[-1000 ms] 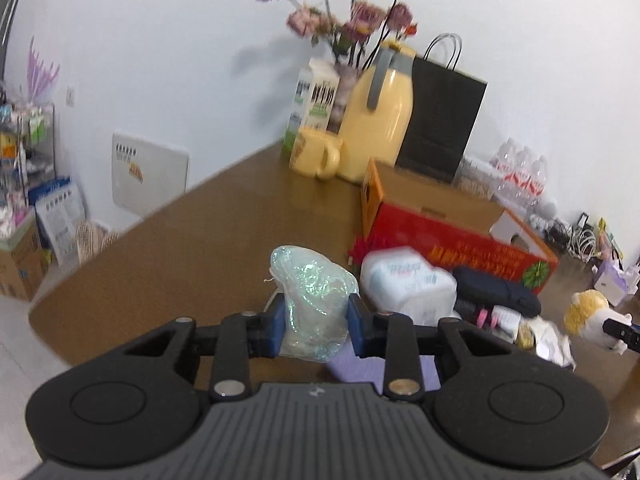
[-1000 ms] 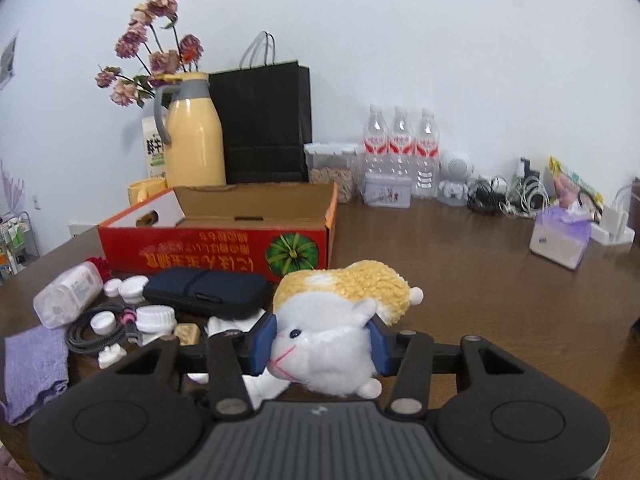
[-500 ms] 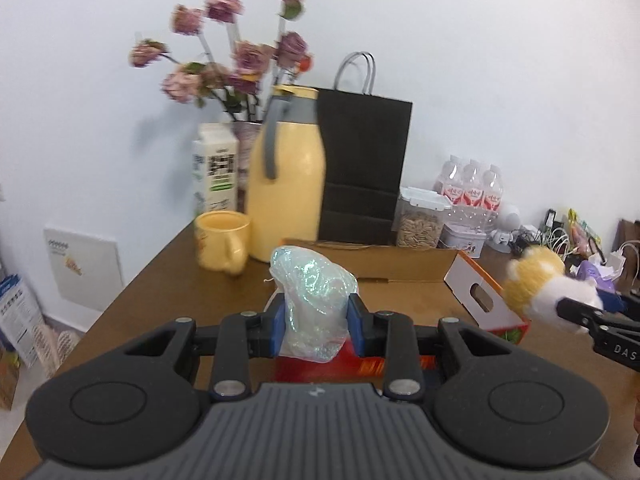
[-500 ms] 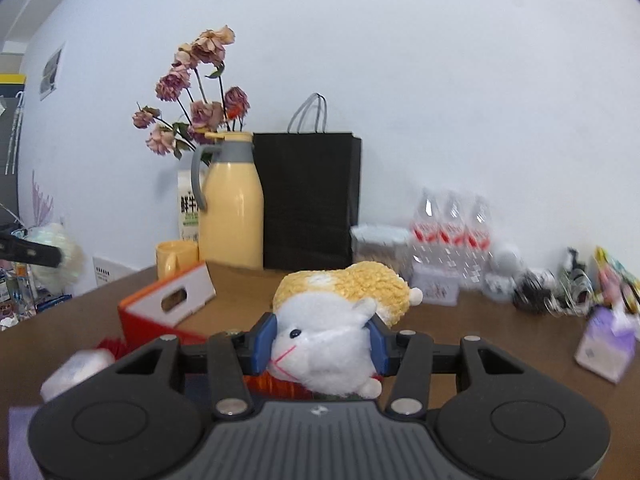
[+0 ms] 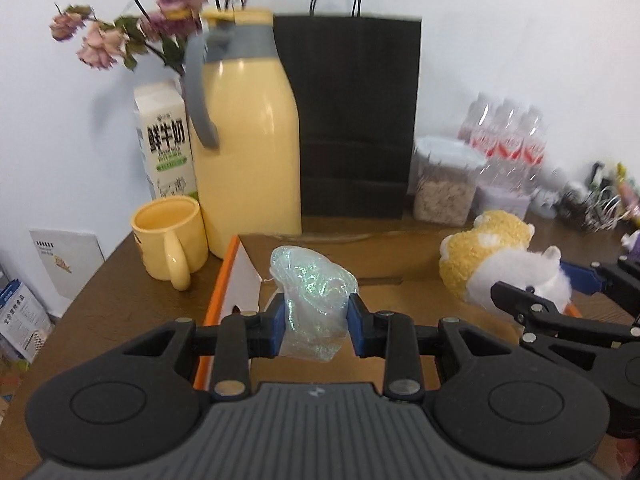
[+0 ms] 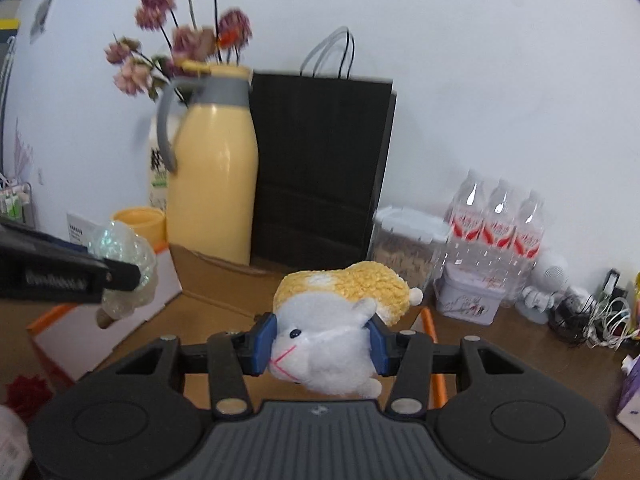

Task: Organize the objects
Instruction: 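Carry the green bag and plush sheep into the cardboard box and release both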

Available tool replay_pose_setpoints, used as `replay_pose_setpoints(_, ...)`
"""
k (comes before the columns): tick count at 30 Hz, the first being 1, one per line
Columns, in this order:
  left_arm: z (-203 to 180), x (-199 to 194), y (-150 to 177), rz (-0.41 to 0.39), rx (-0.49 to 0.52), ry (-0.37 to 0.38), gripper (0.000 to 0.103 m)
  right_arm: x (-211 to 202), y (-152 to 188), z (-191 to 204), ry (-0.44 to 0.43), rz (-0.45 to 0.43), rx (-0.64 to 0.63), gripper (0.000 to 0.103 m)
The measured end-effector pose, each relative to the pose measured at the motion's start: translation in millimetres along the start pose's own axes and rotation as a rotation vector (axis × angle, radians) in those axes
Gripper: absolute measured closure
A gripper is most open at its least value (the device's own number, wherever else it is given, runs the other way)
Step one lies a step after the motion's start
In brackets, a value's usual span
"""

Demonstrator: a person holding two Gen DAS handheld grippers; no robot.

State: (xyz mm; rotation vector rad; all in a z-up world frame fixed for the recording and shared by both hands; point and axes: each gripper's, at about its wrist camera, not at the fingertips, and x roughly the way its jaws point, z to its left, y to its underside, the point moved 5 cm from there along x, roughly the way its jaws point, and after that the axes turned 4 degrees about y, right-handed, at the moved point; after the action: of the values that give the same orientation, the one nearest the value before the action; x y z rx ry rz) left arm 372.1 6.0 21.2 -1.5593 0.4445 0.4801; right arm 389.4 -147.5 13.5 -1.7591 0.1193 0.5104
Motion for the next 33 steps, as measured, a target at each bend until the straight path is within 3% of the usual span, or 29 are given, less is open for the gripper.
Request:
replay_pose_setpoints(8,-3,35,15,0.066,0.033,-0.046,0.067,44,24,-4,0.010,0.131,0.033,0.055)
replay_pose_setpoints(10,-5,36,16,0.065,0.038,-0.049,0.056,46,30,-4,0.015,0.142,0.033,0.051)
replay_pose_setpoints(12,-3,34,15,0.045,0.036,-0.061,0.019,43,33,-6,0.005,0.147,0.049,0.047)
replay_pose_setpoints(13,-2,32,13,0.021,0.032,-0.066,0.010,42,34,-7,-0.004,0.151,0.061,0.037)
replay_pose_setpoints(14,-2,28,11,-0.010,0.027,-0.071,0.000,40,34,-9,-0.012,0.148,0.074,0.017)
replay_pose_setpoints(16,-1,21,7,-0.054,0.018,-0.066,0.000,32,32,-9,-0.020,0.117,0.083,0.001)
replay_pose_setpoints(27,-5,-9,6,-0.088,0.019,-0.032,0.000,3,21,-9,-0.005,0.104,0.099,0.000)
replay_pose_setpoints(33,-6,-60,8,-0.181,0.008,-0.027,0.000,-33,17,-12,0.008,0.067,0.094,0.000)
